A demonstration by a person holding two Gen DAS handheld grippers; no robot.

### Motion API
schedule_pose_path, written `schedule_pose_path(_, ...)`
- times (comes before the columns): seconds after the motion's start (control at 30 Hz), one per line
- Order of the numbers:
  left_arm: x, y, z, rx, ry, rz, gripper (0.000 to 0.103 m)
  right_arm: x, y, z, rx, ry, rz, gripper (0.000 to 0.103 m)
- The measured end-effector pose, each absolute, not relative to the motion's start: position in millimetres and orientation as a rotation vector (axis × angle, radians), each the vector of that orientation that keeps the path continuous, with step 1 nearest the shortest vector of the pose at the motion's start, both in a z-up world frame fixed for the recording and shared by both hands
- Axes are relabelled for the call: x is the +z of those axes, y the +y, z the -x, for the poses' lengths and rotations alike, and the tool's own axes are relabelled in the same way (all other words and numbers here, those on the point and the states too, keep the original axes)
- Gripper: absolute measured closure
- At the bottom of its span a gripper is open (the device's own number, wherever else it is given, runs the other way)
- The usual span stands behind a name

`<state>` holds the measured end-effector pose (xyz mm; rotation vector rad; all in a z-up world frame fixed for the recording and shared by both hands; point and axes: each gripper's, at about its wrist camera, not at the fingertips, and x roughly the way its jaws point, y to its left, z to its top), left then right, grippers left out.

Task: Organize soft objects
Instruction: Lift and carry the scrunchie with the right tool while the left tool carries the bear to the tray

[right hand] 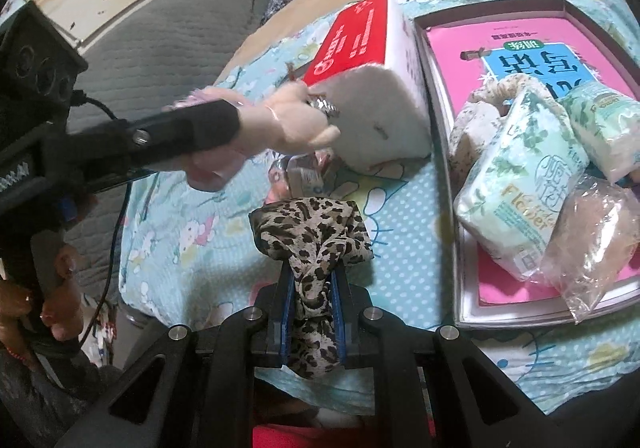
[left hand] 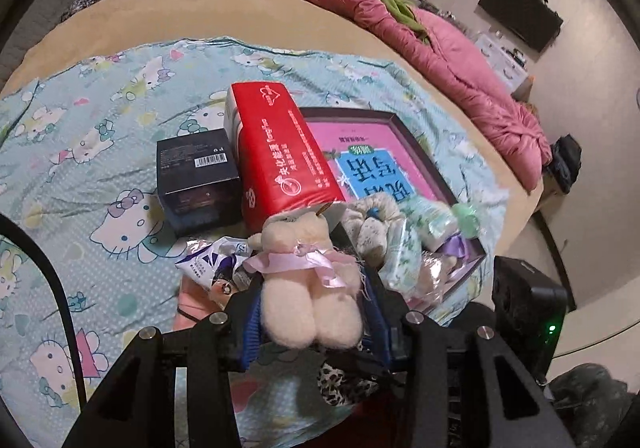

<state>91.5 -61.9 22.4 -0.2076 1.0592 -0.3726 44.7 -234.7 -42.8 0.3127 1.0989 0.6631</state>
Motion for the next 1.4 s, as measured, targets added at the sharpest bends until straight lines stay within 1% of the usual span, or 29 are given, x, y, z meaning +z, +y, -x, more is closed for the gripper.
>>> schedule_pose_path(0.1, 25.8, -61.2, -89.8, -0.367, 1.047, 0.197, 0.058, -34.1, -241.4, -42.2, 0.655, 1.066, -0.328, 0.086)
schedule_pose_path(0.33, 41.0, -62.0, -82.3, -0.346, 0.987, 0.163, 0.058, -2.1, -264.0, -40.2, 0.633, 0.897, -0.331, 0.086)
schedule_pose_path(0.53, 54.2, -67.2, -75.6, -0.333, 0.94, 0.141, 0.058, 15.1, -276.3, -38.1, 0.613, 0.809, -0.318, 0.086)
schedule_pose_path(0.8, 66.3, -80.3, -71.8, -0.348, 0.914, 0.122, 0.058, 23.4, -276.0, -36.8, 0.589, 0.745, -0.314, 0.086)
schedule_pose_path(1.4, 88.7, -131.5, -72.2, -0.384, 0.878, 0.062, 0.058, 50.6, -327.6, -39.6, 0.466, 0.585, -0.357, 0.086)
